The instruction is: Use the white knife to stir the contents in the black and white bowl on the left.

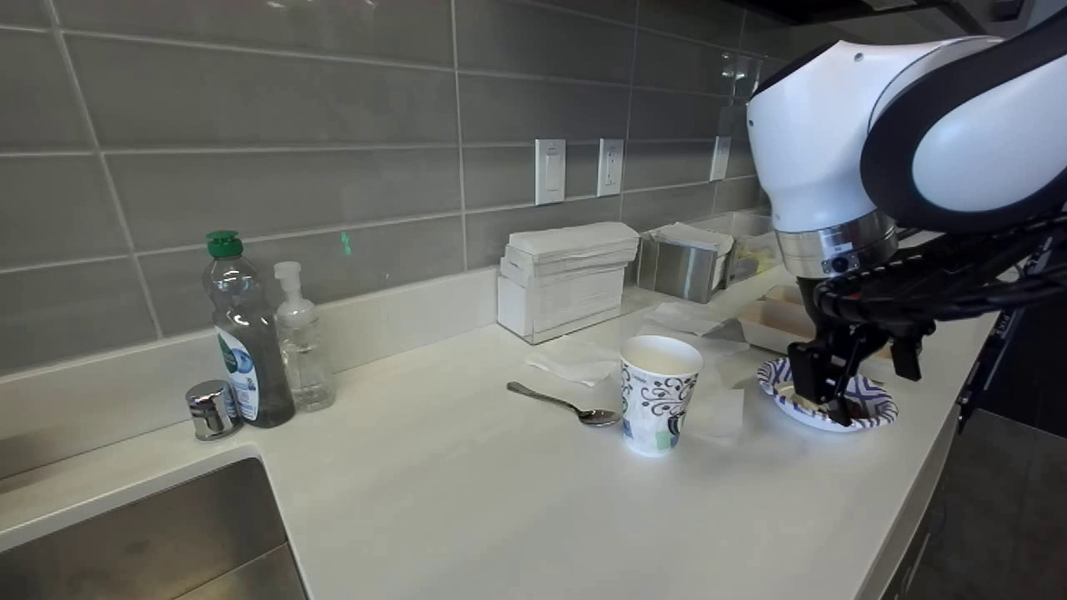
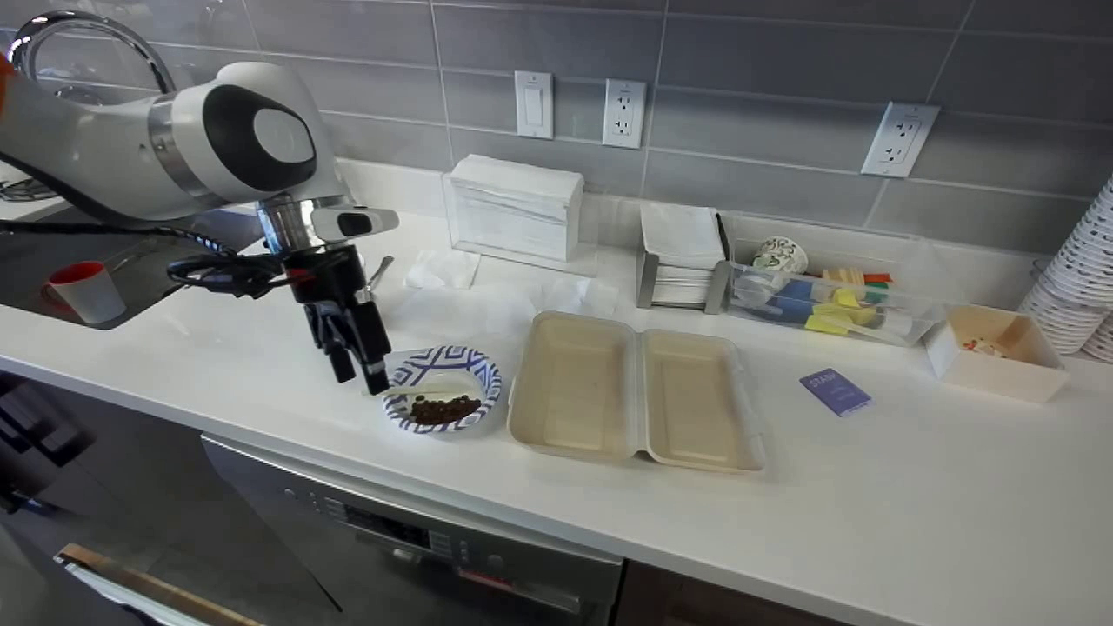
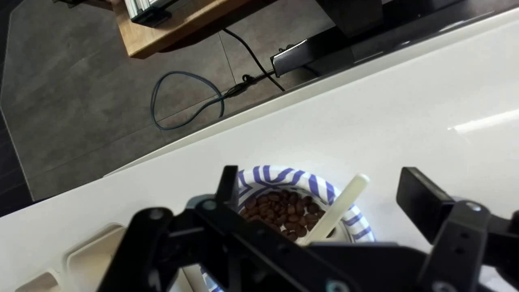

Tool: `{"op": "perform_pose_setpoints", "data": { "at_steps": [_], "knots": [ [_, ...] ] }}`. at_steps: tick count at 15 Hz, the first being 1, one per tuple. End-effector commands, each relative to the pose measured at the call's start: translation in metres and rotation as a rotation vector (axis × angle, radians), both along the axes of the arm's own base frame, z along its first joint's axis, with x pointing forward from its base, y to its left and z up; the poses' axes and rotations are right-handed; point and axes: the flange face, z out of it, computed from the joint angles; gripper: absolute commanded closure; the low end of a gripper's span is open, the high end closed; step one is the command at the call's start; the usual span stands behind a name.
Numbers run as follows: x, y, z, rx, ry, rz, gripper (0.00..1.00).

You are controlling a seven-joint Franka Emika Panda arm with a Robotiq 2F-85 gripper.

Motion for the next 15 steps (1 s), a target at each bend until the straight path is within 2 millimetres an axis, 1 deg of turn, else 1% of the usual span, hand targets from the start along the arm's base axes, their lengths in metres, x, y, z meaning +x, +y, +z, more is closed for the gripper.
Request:
{"op": "perform_pose_setpoints", "data": {
  "at_steps": [1, 2, 3, 5, 6, 7, 8, 9, 10, 11, 13, 14, 15],
  "knots": [
    [0.01, 0.005, -0.018, 0.01, -0.016, -0.046, 0.0],
    [0.012, 0.005, -0.022, 0.004, -0.025, -0.051, 0.0],
    [0.013, 0.005, -0.025, 0.003, -0.026, -0.059, 0.09],
    [0.017, 0.004, -0.031, -0.002, -0.03, -0.071, 0.18],
    [0.018, 0.004, -0.033, 0.001, -0.031, -0.078, 0.25],
    [0.019, 0.003, -0.035, -0.001, -0.031, -0.082, 0.27],
    [0.02, 0.003, -0.036, 0.0, -0.028, -0.087, 0.37],
    [0.021, 0.002, -0.036, -0.004, -0.028, -0.091, 0.4],
    [0.023, 0.002, -0.037, -0.007, -0.029, -0.092, 0.47],
    [0.024, 0.002, -0.036, -0.007, -0.031, -0.092, 0.58],
    [0.027, 0.001, -0.034, -0.011, -0.037, -0.093, 0.62],
    [0.029, 0.001, -0.032, -0.013, -0.041, -0.091, 0.67],
    [0.03, 0.001, -0.031, -0.014, -0.046, -0.092, 0.66]
  ]
}}
